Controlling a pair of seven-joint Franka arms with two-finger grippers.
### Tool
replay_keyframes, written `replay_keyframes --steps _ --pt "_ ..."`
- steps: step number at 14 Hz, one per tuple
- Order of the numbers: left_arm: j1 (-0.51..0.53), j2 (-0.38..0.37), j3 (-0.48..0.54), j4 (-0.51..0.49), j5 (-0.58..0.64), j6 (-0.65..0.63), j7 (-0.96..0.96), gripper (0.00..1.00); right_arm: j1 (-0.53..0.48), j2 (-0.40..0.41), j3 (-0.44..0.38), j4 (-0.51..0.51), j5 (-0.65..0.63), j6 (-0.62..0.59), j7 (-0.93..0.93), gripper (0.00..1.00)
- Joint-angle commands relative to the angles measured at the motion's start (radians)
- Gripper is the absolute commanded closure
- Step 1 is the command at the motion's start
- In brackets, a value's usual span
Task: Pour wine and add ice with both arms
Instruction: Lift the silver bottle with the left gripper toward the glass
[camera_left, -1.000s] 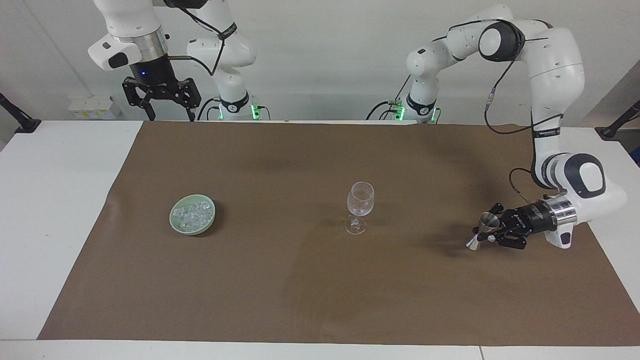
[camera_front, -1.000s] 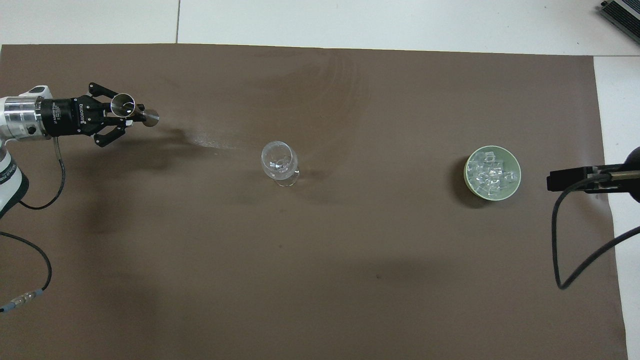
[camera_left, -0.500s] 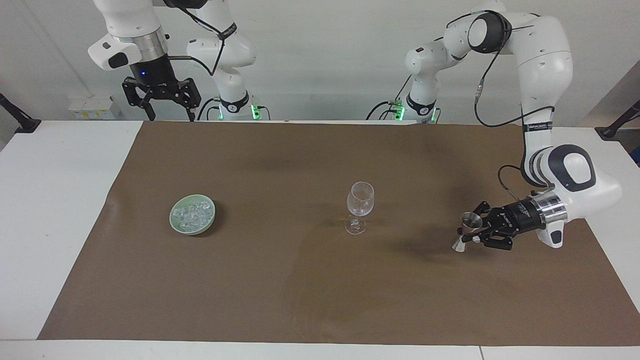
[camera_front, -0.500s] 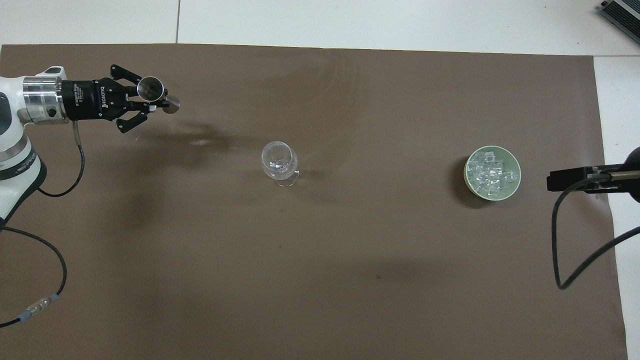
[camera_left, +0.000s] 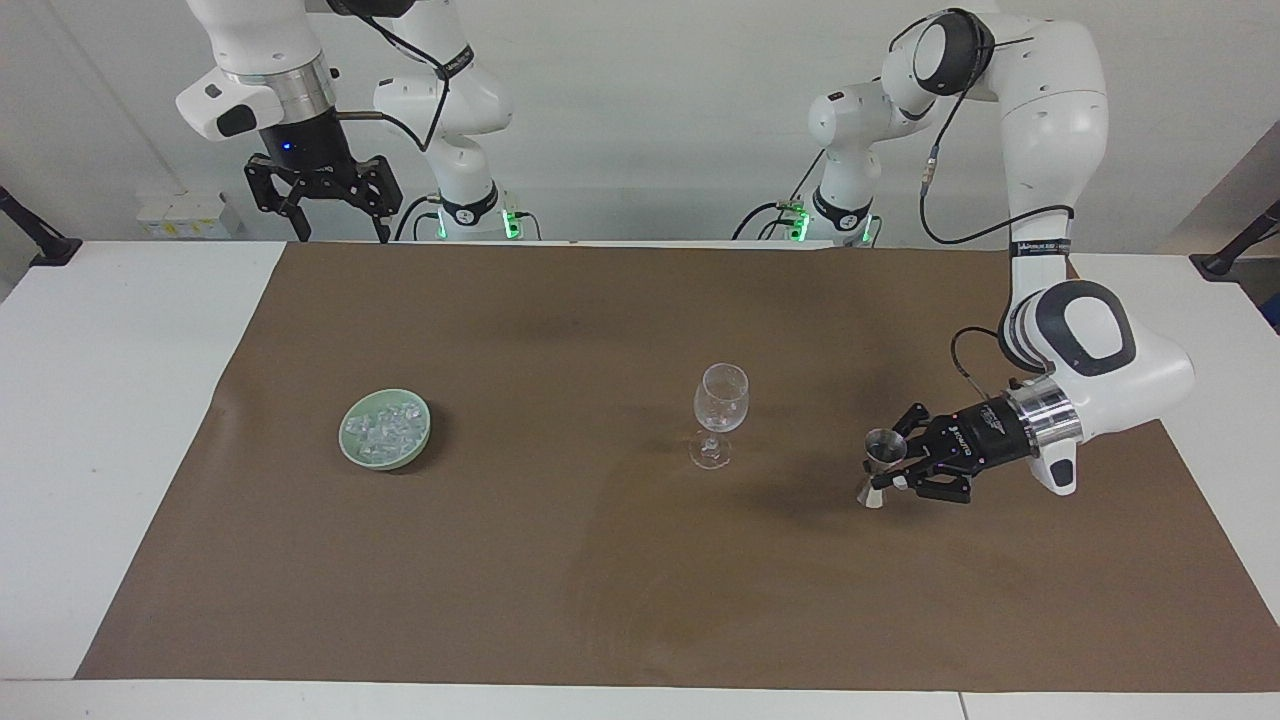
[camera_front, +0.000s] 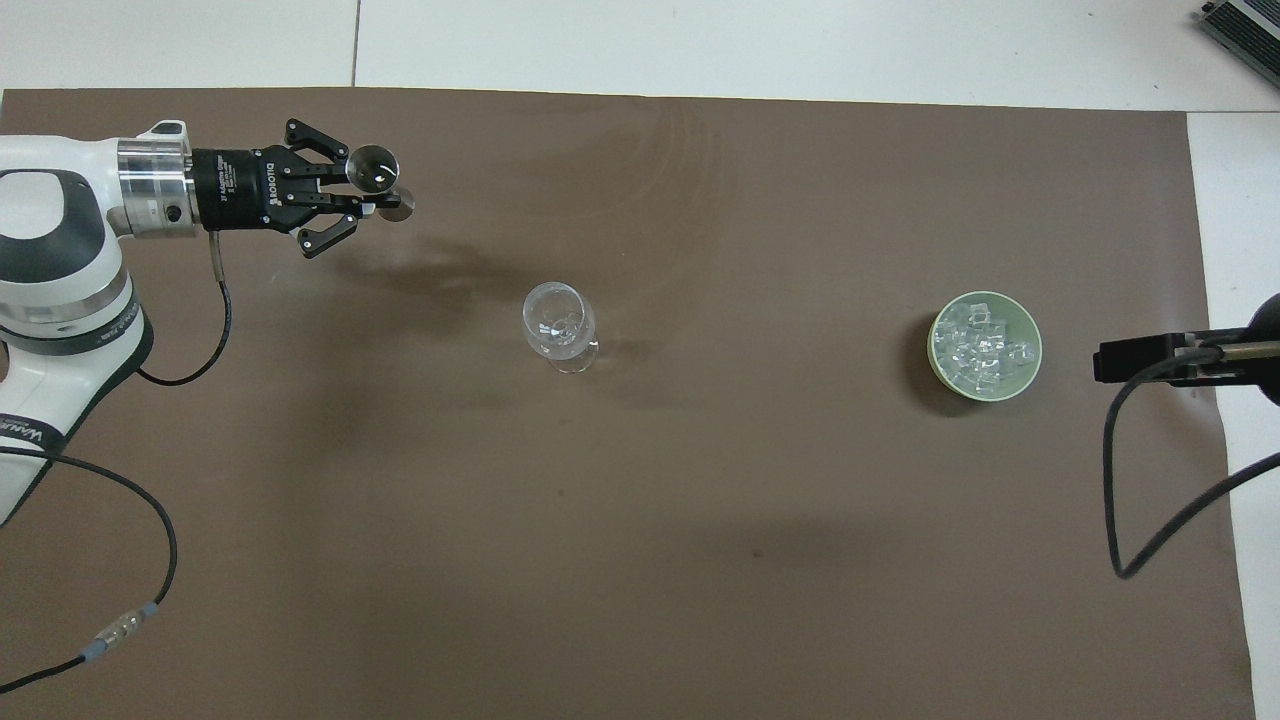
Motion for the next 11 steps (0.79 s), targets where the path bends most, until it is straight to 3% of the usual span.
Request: replay_keyframes --steps 1,11 --pt "-0.041 -0.061 0.017 -0.068 -0.026 0.046 -0.015 1.00 0.000 -0.022 0.008 -0.027 -0.019 0.023 0.024 0.00" --pt "-0.091 -0.185 0.017 -0.212 -0.026 0.155 -0.006 1.00 -0.002 -0.022 0.008 -0.027 -0.019 0.023 0.024 0.00"
